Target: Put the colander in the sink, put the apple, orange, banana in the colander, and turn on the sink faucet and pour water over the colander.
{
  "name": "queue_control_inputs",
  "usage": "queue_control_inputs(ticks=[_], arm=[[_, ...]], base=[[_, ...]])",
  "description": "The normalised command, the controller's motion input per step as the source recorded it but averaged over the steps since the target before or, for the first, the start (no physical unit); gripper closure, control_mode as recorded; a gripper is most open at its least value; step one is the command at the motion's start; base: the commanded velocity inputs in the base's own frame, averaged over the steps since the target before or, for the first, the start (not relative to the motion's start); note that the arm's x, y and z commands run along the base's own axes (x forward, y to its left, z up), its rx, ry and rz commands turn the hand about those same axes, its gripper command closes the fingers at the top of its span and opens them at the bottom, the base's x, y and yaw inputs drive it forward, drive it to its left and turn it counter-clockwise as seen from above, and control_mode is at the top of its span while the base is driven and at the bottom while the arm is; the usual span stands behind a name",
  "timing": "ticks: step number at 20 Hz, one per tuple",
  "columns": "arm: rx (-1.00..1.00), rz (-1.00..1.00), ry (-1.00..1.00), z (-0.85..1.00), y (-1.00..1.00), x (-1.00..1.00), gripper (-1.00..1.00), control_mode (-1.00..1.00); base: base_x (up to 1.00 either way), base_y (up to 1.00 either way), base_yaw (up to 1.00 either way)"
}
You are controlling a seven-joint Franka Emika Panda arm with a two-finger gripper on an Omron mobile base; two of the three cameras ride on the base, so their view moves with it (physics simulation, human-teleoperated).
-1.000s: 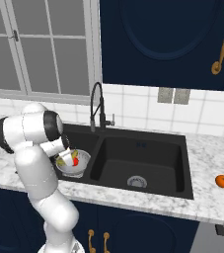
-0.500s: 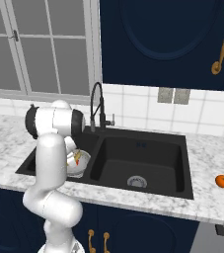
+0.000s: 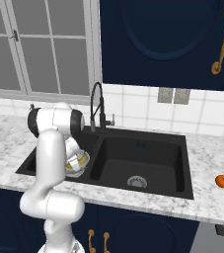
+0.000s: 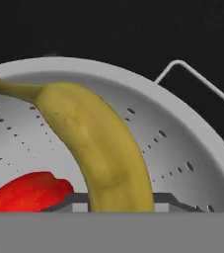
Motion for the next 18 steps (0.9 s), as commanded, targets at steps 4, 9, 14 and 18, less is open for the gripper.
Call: queue_control_inputs(ticks=[4, 9, 14, 18], arm=[[0.00, -0.04, 0.08, -0.27, -0.02, 0.29, 1.00, -1.00], [0.00, -0.03, 0.07, -0.19, 0.05, 0.19, -1.00, -1.00], [0.00, 0.00, 0.00, 0.04, 0.00, -0.01, -1.00, -1.00], [0.00, 0.00, 0.00, 0.29, 0.00, -0.24, -1.00, -1.00]], base=[[0.00, 0.00, 0.00], [0.00, 0.00, 0.00], [0.00, 0.00, 0.00], [0.00, 0.00, 0.00]])
